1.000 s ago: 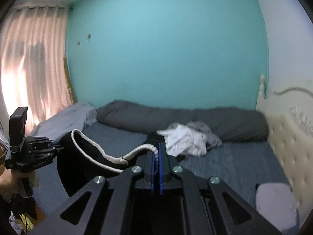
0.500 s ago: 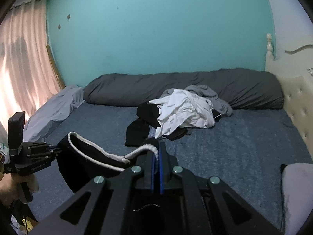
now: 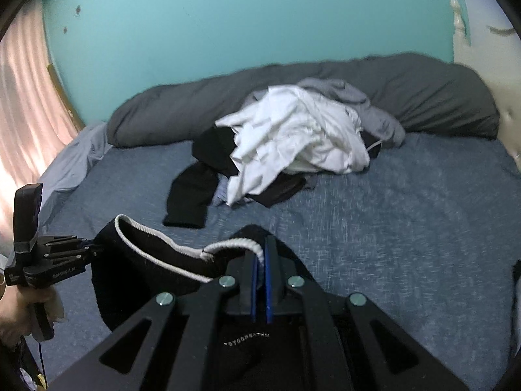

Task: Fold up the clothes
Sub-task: 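Lower the held black sweatshirt toward the bed with both tools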

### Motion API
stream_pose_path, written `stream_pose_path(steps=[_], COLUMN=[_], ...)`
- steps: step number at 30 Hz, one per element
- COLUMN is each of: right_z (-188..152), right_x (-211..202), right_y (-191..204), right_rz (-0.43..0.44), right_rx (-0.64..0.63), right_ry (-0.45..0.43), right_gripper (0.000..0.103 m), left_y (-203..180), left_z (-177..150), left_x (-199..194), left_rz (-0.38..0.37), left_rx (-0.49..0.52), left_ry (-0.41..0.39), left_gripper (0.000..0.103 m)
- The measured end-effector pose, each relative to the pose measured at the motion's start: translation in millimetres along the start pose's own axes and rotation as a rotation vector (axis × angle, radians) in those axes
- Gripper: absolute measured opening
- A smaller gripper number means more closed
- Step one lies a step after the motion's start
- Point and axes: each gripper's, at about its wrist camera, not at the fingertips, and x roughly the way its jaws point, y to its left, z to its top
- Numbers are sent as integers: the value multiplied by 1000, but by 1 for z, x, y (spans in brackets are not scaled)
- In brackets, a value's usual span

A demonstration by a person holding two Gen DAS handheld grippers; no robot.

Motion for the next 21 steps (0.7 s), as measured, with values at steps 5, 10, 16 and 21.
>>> stream_pose_path(steps=[5, 10, 16, 21], right_z=[4, -2, -11, -21], right_x=[57, 106, 150, 179], right_y=[-25, -38, -48, -57], right_rz=[0, 1, 15, 27], right_rx=[44, 55, 76, 124], right_ry=[46, 86, 126, 197], right_gripper=[3, 3, 3, 5], left_y=[9, 18, 23, 31], left_z=[10, 14, 8, 0], left_x=[48, 97, 142, 165], left_rz=[12, 9, 14, -15], left_rx=[0, -12, -7, -52], left_ry=[38, 82, 126, 169], left_gripper=[6, 6, 6, 8])
